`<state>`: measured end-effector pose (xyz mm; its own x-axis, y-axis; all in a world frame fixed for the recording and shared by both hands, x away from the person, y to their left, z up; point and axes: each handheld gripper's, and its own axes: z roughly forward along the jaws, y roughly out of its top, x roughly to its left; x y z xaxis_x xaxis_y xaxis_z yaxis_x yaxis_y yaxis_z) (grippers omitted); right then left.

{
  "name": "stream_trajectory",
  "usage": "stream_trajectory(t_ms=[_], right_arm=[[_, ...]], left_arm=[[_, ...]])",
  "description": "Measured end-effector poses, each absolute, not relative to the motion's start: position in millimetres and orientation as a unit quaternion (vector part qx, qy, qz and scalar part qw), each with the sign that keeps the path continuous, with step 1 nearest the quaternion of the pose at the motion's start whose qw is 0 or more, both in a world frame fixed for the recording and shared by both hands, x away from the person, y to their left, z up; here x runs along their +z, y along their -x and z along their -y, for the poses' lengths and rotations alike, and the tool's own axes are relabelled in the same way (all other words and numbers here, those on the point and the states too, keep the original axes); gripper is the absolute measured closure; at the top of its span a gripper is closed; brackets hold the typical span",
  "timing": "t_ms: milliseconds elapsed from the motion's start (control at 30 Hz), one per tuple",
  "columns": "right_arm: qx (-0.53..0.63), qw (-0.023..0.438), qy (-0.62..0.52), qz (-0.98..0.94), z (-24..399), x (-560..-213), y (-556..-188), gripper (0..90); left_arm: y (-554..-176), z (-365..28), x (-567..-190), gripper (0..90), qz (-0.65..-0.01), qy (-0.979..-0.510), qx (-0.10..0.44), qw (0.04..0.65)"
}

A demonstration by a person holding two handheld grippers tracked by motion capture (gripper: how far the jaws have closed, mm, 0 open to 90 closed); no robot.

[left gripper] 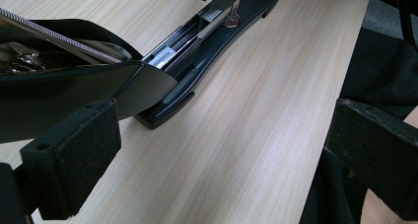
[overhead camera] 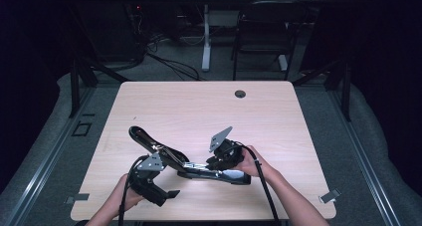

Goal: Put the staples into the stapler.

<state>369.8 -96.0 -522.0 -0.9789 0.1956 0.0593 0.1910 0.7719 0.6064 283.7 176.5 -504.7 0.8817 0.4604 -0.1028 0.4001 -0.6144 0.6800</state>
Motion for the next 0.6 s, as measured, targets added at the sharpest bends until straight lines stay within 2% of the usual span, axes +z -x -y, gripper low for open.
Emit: stream_trajectory(t_ms=[333,600], right_arm=[[0.325,0.010,-0.114,-0.939,98.9,-518.1,-370.6,72.5],[0.317,0.013,-0.138,-0.938,98.3,-514.5,-367.7,52.9]], left_arm=[[-283.7,-177.2,-504.2,0.0,-0.242,-0.897,0.043,0.368],[-285.5,-182.8,-502.1,0.0,-0.254,-0.892,0.042,0.371]])
